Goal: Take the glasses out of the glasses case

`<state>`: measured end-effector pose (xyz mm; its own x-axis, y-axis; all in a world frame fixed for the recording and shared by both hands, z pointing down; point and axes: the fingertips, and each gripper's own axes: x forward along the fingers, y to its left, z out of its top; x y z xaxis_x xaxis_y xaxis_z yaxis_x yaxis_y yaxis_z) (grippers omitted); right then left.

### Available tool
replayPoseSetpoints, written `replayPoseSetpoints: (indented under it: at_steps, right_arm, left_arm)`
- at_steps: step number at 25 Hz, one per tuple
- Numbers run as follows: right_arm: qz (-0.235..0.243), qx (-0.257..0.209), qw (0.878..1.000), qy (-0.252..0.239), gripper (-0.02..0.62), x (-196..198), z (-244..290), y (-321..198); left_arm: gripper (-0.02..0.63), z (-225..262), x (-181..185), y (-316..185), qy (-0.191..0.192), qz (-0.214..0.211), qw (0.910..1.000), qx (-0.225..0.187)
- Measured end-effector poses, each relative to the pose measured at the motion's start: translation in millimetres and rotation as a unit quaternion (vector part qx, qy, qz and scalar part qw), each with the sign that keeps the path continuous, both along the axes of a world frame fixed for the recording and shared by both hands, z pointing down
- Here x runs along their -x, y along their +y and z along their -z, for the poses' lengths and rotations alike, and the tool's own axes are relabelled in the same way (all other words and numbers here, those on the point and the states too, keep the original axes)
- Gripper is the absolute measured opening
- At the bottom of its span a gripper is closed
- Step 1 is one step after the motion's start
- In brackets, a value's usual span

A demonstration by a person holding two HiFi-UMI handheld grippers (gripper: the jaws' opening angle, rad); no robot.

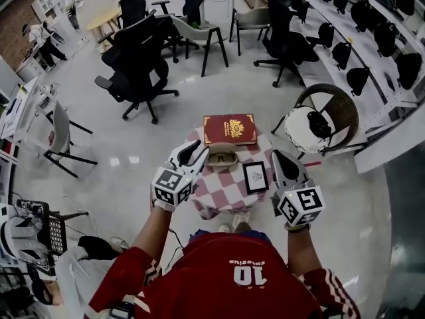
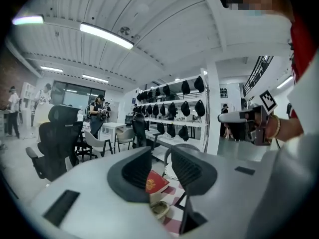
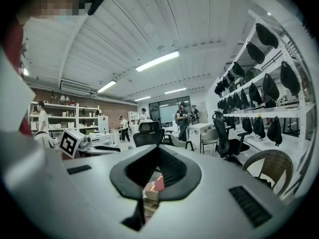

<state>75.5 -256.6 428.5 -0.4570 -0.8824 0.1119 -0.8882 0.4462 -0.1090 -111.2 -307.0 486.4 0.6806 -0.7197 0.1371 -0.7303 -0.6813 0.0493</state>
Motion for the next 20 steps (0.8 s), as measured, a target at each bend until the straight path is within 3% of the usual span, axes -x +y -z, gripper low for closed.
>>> replayPoseSetpoints:
  at_steps: [4,11,20]
  right_arm:
    - [-0.001,0.012,1.0,0.0,0.017,0,-10,-4]
    - [-0.01,0.026,1.0,0.003,0.017,-6,-20,-14]
    - [-0.009,0.047,0.999,0.007,0.017,-11,-43,-27]
  left_arm:
    - [0.114,-37,-1,-16,-0.028,-0.011,0.9993,0.02]
    - [0.114,-111,-17,-35,-0.137,-0.056,0.9881,0.042]
    - [0.114,-201,-32,-52,-0.191,-0.089,0.972,0.103]
